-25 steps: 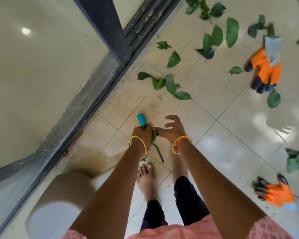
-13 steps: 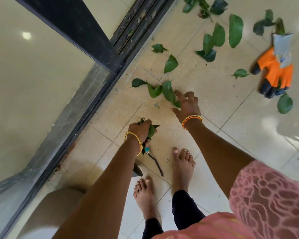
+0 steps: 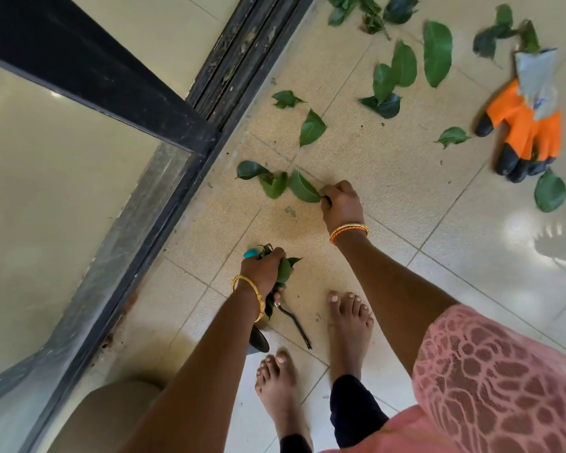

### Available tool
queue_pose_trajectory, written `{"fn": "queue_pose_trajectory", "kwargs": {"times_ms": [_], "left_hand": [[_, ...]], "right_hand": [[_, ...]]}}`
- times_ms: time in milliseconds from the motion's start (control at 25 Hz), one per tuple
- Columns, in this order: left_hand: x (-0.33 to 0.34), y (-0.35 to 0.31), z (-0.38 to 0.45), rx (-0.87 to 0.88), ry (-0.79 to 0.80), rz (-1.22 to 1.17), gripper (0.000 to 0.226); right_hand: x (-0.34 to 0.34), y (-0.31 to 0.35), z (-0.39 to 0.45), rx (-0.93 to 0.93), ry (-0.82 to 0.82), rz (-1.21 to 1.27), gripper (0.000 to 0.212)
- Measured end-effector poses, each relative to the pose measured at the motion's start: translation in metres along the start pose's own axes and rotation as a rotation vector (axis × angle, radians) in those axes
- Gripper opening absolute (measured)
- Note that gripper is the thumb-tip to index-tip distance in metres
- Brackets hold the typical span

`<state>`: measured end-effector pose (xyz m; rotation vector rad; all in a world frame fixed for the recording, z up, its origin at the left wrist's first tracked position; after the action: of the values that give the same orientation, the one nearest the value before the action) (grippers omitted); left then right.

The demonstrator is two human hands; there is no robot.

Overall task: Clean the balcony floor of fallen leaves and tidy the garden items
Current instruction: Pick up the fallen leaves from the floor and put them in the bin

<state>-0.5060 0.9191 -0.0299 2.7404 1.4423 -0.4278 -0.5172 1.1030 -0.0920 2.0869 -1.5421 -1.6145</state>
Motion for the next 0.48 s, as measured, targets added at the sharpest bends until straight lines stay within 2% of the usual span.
{"fn": "queue_pose_trajectory", "kwargs": {"times_ms": [120, 280, 360, 480], "left_hand": [[0.004, -0.005, -0.014, -0.040, 0.036, -0.014, 0.028], [0.014, -0.013, -0.055, -0.092, 0.076, -0.052, 0.027], [0.022, -0.014, -0.076, -0.124, 0.083, -0.031, 0.026], [0.036, -0.018, -0.110, -0.169, 0.090, 0.029, 0.023]], "right_hand": [[-0.015, -0.010, -0.013, 0.113, 0.024, 0.075, 0.022], [-0.059, -0.015, -0.068, 0.346, -0.037, 0.342, 0.016], [-0.082, -0.008, -0.101, 0.418, -0.022, 0.475, 0.023], [-0.120, 0.009, -0.141, 0.417, 0.022, 0.525, 0.031]]}}
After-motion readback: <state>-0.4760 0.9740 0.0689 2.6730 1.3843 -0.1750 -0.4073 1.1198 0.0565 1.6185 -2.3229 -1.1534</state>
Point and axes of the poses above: each hand's wrist, its own z-axis towards the middle knuckle, its own x-axis out of the palm, y = z × x, the point moved 4 cm from there along z, towards the middle knuckle, and after that the axes turned 9 degrees about z, right-handed, at the moved point
